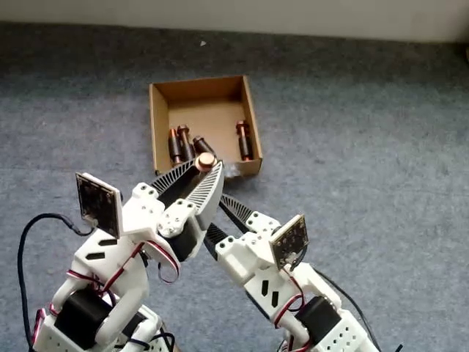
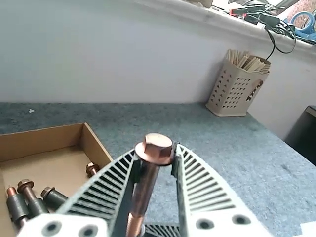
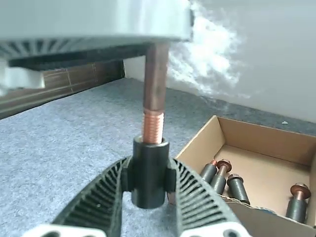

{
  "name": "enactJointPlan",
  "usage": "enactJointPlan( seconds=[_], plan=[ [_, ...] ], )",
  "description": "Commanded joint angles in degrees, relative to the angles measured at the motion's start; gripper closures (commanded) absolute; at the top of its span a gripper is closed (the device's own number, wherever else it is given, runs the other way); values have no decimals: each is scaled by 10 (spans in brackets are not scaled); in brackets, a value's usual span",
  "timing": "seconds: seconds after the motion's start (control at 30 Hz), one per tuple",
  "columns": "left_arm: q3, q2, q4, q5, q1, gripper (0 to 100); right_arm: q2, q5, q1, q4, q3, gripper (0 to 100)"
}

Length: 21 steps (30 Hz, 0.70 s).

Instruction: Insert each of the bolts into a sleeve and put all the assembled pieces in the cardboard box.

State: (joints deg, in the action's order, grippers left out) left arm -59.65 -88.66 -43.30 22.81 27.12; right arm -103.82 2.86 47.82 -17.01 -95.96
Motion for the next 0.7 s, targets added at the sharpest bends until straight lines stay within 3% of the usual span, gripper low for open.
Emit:
enactJointPlan(
  seconds=[0.0, 0.27, 0.5, 0.67],
  plan=[
    [4, -7, 3, -17, 6, 993, -13, -2, -9, 15, -44, 995],
    [2, -7, -21, -50, 1, 986, -13, -4, -12, 15, -45, 995],
    [2, -7, -92, -73, 1, 797, -13, -2, -30, 15, -44, 995],
    [3, -7, -100, -74, -11, 790, -13, -1, -46, 15, -44, 995]
  ],
)
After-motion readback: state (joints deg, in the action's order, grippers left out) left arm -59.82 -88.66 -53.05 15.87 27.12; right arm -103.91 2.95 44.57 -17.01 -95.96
